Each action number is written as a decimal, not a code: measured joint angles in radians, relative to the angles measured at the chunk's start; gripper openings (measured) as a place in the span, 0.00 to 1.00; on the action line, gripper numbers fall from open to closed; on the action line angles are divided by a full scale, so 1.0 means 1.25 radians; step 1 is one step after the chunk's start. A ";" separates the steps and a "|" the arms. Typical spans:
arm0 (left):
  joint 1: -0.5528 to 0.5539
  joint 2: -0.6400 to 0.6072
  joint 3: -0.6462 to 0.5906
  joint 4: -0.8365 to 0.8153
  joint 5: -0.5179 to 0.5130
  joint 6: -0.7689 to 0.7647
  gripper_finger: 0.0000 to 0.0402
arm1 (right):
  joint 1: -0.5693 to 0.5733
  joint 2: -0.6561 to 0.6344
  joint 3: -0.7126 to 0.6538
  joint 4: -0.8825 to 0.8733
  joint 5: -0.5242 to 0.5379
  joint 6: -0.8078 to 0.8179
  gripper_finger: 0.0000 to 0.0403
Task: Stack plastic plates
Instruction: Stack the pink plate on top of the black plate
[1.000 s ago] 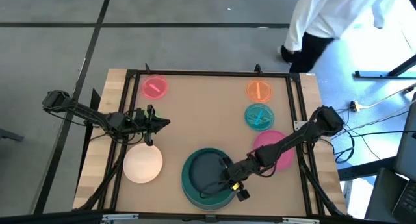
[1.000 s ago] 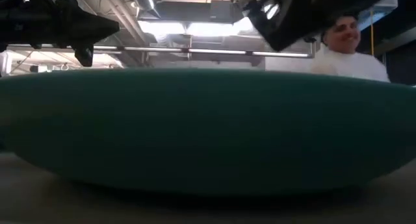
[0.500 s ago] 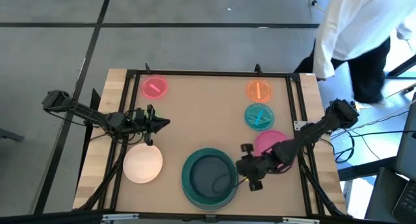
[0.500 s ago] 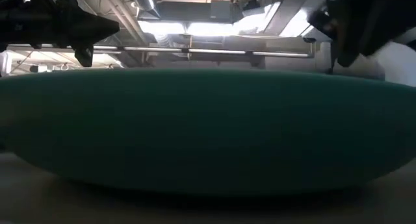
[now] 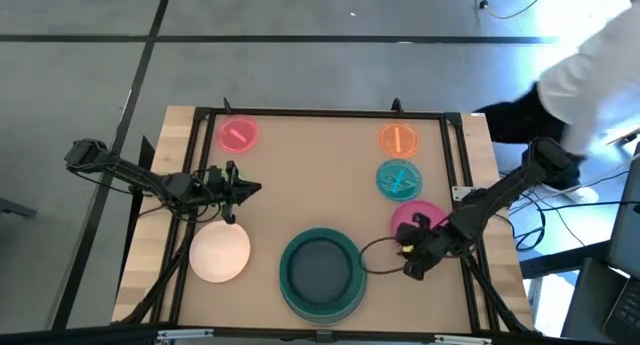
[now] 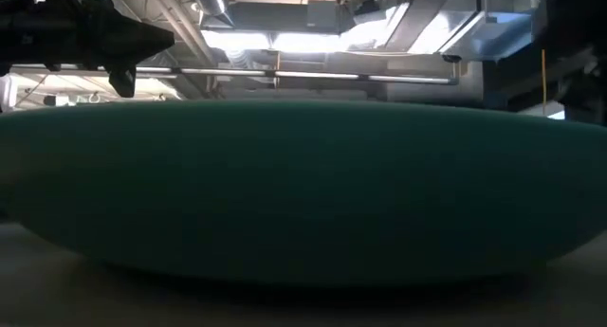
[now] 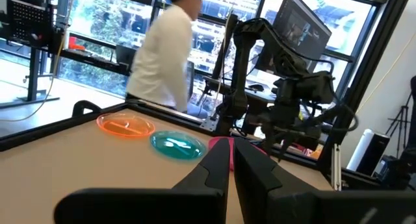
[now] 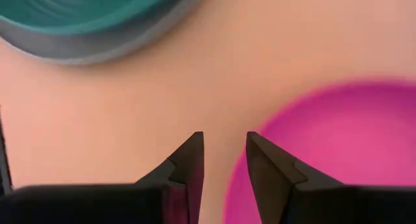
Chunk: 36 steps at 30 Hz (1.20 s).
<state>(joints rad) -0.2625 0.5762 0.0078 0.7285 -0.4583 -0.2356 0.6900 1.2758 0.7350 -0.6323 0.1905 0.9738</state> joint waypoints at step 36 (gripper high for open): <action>0.000 0.000 0.000 -0.002 -0.008 0.006 0.04 | 0.019 0.056 -0.138 0.175 0.038 0.009 0.02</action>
<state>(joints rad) -0.2626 0.5758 0.0078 0.7263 -0.4689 -0.2283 0.7136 1.3463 0.5623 -0.4133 0.2375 0.9850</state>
